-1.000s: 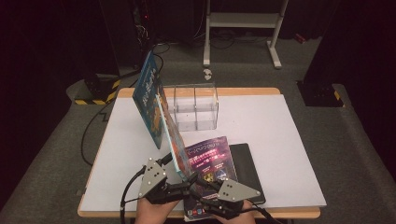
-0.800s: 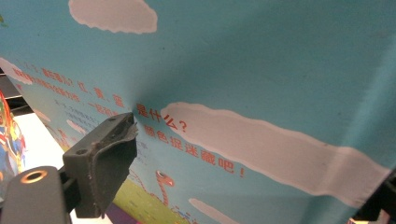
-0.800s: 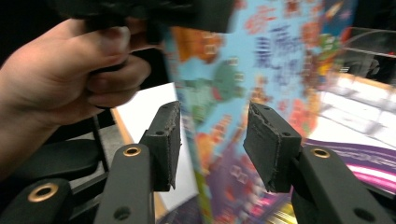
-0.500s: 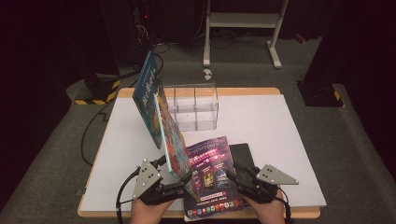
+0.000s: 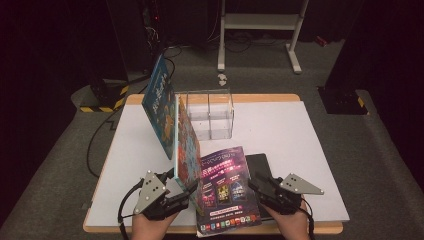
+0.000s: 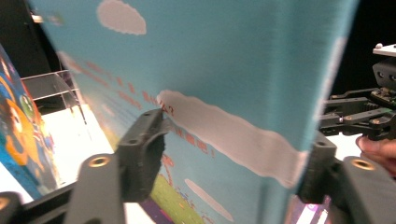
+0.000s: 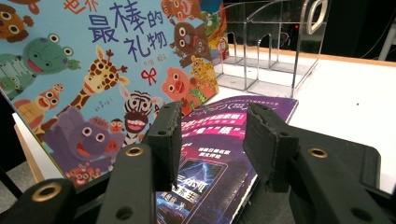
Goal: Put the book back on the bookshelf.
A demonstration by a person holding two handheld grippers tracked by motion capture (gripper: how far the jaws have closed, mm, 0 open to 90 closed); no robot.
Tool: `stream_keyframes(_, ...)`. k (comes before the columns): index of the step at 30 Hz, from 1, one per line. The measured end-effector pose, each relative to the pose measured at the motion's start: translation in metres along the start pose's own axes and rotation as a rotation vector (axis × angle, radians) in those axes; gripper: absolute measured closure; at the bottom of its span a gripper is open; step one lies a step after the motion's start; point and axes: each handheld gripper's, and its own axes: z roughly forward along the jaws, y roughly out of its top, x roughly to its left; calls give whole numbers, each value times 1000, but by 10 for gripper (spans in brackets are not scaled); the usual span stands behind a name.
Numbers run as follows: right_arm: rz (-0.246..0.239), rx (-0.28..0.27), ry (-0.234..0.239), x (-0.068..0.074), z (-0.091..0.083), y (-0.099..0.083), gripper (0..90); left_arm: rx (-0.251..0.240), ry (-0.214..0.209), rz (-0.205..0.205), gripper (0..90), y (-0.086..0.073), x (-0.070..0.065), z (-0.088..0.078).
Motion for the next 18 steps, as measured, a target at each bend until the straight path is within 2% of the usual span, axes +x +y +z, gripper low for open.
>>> stream_keyframes(4, 3, 6, 5, 0, 1, -1, 558, 3, 28, 27, 505, 3, 4, -5)
stream_keyframes(9, -6, 18, 11, 3, 3, -2, 554, -11, 65, 30, 636, 3, 11, -12)
stream_keyframes(12, -2, 22, 12, 4, 4, -3, 554, -30, 148, 44, 767, 0, 14, -18)
stream_keyframes(13, -1, 22, 12, 4, 4, -3, 554, -29, 158, 44, 785, -2, 17, -21)
stream_keyframes(14, 0, 23, 12, 4, 4, -3, 554, -33, 121, 17, 774, -3, 21, -22)
stream_keyframes(15, 1, 23, 13, 4, 4, -3, 554, -34, 110, 20, 765, -5, 22, -24)
stream_keyframes(17, 3, 23, 14, 4, 4, -3, 554, -34, 147, 68, 777, -9, 18, -25)
stream_keyframes(18, 2, 24, 15, 4, 4, -3, 554, -34, 164, 79, 795, -9, 17, -25)
